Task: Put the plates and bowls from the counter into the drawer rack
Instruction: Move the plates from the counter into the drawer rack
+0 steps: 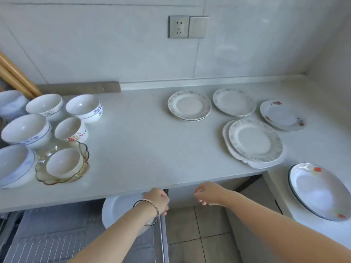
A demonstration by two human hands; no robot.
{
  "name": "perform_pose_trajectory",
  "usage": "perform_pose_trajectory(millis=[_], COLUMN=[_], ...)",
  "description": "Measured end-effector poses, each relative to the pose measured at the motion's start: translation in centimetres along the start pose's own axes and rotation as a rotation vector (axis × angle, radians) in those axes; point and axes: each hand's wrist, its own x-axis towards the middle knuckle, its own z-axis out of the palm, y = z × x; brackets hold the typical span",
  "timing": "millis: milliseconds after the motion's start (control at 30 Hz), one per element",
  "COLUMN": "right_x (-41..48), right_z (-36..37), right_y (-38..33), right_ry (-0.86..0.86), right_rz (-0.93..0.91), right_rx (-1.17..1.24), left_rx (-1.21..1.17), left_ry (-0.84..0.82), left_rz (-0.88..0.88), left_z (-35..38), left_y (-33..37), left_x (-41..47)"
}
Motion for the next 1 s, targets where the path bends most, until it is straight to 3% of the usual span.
perform_pose_trajectory(millis=[300, 400, 700, 867, 1000], right_x=[-8.1, -9.7, -8.6, -6.8, -6.1], right_z=[-10.8, -13.8, -19.4, -19.0, -18.6], right_y=[16.0, 22.5, 39.7, 43.3, 43.5], right_ry=[0.438, 0.476, 0.609, 0.478, 0.467], right_rz=[0.227, 0.336, 0.597, 0.472, 0.384], right_rx=[0.172, 0.154, 0.335, 0.625, 0.756], left_rx=[0.034, 0.115, 0.193, 0.024, -0.054], left_ry=[-0.159, -0.204, -0.272, -0.154, -0.126], left_rz=[0.278, 0.317, 0.248, 0.021, -0.031], left_z=[9.8, 14.4, 30.9, 35.0, 35.4], left_y=[14.3, 17.4, 26.9, 28.9, 28.1], left_x=[-1.8, -1.9, 0.6, 3.0, 4.0])
